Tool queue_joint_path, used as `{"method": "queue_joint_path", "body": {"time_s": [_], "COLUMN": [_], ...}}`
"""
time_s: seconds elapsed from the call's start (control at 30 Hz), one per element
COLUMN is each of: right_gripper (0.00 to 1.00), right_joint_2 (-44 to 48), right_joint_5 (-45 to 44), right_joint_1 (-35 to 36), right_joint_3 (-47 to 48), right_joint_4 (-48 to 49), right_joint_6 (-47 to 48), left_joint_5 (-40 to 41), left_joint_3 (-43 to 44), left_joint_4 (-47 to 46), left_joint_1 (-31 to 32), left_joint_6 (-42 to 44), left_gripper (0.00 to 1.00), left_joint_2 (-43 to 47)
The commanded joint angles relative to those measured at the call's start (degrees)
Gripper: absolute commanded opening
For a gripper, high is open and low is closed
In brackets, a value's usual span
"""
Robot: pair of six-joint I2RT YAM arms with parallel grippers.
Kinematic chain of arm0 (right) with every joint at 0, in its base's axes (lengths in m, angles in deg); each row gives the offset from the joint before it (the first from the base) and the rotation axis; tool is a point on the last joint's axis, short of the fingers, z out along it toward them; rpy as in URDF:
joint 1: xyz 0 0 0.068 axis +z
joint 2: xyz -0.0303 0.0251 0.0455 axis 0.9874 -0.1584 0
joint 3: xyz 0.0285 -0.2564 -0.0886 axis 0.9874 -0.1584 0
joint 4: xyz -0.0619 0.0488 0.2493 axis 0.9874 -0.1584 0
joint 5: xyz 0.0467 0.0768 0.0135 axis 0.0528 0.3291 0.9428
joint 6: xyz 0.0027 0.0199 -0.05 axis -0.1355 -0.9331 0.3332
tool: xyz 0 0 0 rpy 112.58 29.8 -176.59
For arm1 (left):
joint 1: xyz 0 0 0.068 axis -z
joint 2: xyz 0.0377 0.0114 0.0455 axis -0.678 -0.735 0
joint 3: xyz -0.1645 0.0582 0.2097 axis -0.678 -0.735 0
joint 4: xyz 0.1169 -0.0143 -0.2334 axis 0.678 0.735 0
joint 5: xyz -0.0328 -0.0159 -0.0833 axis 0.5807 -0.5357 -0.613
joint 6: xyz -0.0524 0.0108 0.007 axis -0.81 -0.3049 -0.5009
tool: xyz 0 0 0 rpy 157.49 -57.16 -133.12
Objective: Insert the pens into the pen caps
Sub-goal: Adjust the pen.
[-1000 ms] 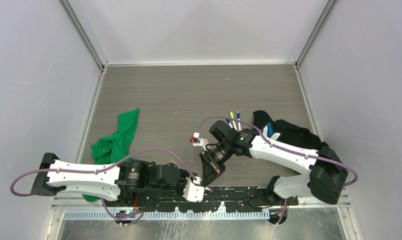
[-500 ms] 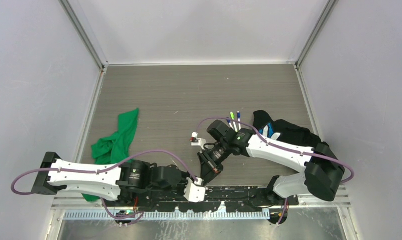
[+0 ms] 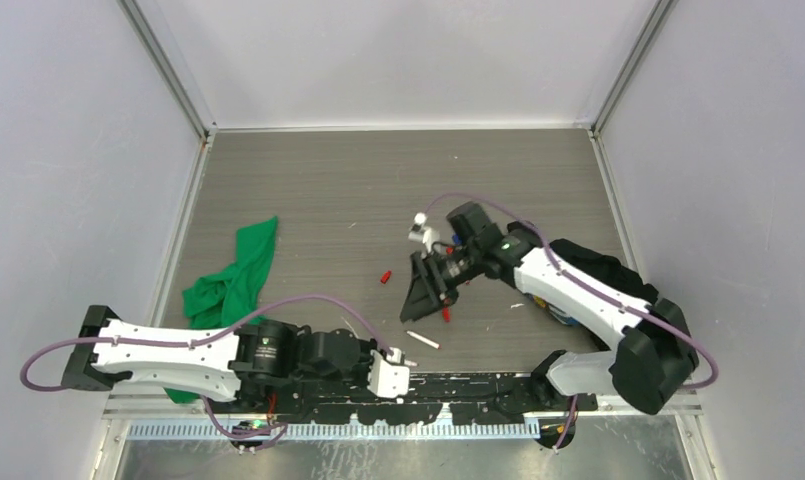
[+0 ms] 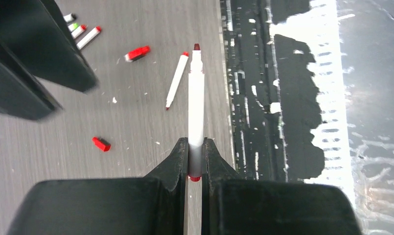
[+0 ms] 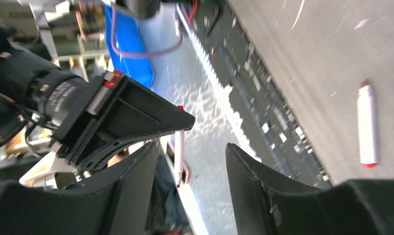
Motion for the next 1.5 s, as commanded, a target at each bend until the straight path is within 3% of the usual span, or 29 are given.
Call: {"method": "queue_joint_path", "body": {"time_s": [0.0, 0.13, 0.27, 0.4, 0.5, 0.67, 0.87, 1.0, 1.33, 1.47], "right_gripper": [0.64, 0.70, 0.72, 0.73, 0.73, 0.72, 0.66, 0.41, 0.28, 0.04], "right_joint_2": [7.4, 13.2, 21.5, 25.0, 25.3, 22.4, 21.6, 20.1, 18.1, 18.0], "right_joint_5": [-4.1, -14.0, -22.8, -25.6, -31.1, -43.3, -49.2, -46.3, -45.9, -46.5], "right_joint_1": [-6.5, -8.4, -8.4, -7.2, -2.8, 7.1, 8.4, 8.6, 10.7, 11.1], "right_joint_3": [7.1, 9.1, 3.0, -4.6, -6.8, -3.5, -4.2, -4.9, -3.7, -4.2], "right_joint_4": [-0.5, 2.7, 16.8, 31.6, 36.8, 32.5, 32.0, 35.6, 34.4, 34.6], "right_joint_6": [3.5, 1.9, -4.5, -11.4, -12.1, -6.5, -7.0, -8.6, -7.5, -7.8], "left_joint_5": [-1.2, -17.3, -28.8, -39.0, -41.3, -42.7, -42.6, -42.7, -40.8, -40.9], "left_joint_3": [3.7, 5.1, 7.9, 9.1, 8.9, 8.7, 8.4, 8.5, 8.6, 8.5], "left_joint_4": [-1.9, -3.9, -5.1, -8.4, -9.2, -9.2, -9.0, -8.9, -8.2, -8.3], "left_joint_1": [-6.2, -23.5, -38.5, -46.7, -47.7, -47.6, -47.7, -47.6, -47.6, -47.5], "left_joint_6": [-4.5, -10.8, -18.7, -25.6, -26.7, -26.0, -25.2, -24.9, -24.8, -24.9], "left_gripper": [0.00, 0.00, 0.00, 0.00, 0.00, 0.00, 0.00, 0.00, 0.00, 0.00], "left_joint_2": [3.9, 6.2, 3.4, 0.2, -0.6, -0.7, 0.0, -0.1, 0.1, 0.4]}}
